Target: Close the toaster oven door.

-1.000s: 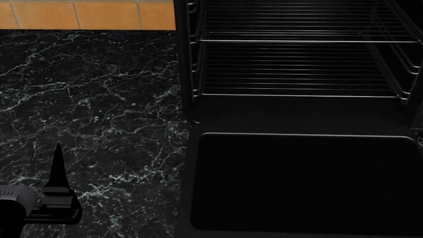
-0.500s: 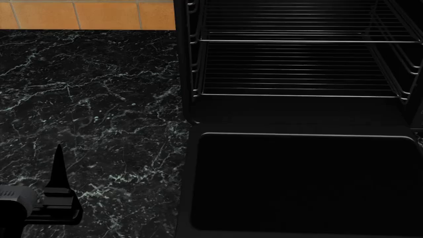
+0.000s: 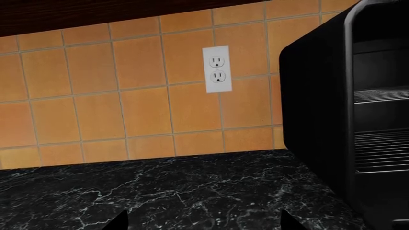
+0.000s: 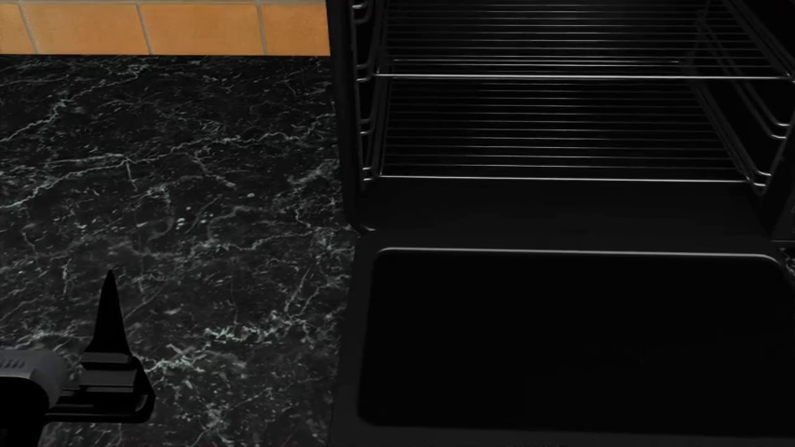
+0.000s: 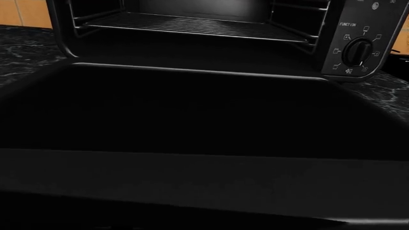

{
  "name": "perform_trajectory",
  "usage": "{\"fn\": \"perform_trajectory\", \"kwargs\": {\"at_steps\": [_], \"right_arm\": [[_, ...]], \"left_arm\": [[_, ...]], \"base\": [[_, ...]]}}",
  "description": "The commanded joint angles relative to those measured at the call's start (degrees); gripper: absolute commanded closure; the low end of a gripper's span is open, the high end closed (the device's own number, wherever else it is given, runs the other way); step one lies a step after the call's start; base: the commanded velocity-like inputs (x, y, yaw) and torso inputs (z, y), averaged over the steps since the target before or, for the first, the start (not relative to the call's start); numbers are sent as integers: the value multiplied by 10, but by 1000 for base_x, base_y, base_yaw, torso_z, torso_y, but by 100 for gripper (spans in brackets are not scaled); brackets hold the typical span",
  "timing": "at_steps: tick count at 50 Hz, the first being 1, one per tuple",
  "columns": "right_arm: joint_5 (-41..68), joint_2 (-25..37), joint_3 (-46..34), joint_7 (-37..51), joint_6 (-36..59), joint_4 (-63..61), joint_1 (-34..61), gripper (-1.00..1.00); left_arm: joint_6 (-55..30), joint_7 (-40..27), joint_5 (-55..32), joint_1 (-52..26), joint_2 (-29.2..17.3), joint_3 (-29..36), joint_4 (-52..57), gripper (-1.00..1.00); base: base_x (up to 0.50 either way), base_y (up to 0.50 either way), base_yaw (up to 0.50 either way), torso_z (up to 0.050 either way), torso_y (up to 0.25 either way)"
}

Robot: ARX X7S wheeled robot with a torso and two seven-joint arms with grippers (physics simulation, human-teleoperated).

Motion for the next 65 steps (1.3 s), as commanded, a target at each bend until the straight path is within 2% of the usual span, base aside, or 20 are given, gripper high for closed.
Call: {"fn": "perform_trajectory", "kwargs": {"at_steps": [1,38,65], "right_arm": [[3,14,13,4,15,-30,55,-100],[47,41,31,35,86,-91,129,-100],[129,39,30,43,190,-71,283,-100]], "left_arm": [[0,-3,-2,-1,-2,1,2,-100],[1,-11,-9,0,-8,7,5,-100],[-2,-17,-19,1,-14,4,17,-100]], "base": [[20,0,5,0,0],[13,1,9,0,0],[15,4,13,1,0]]}}
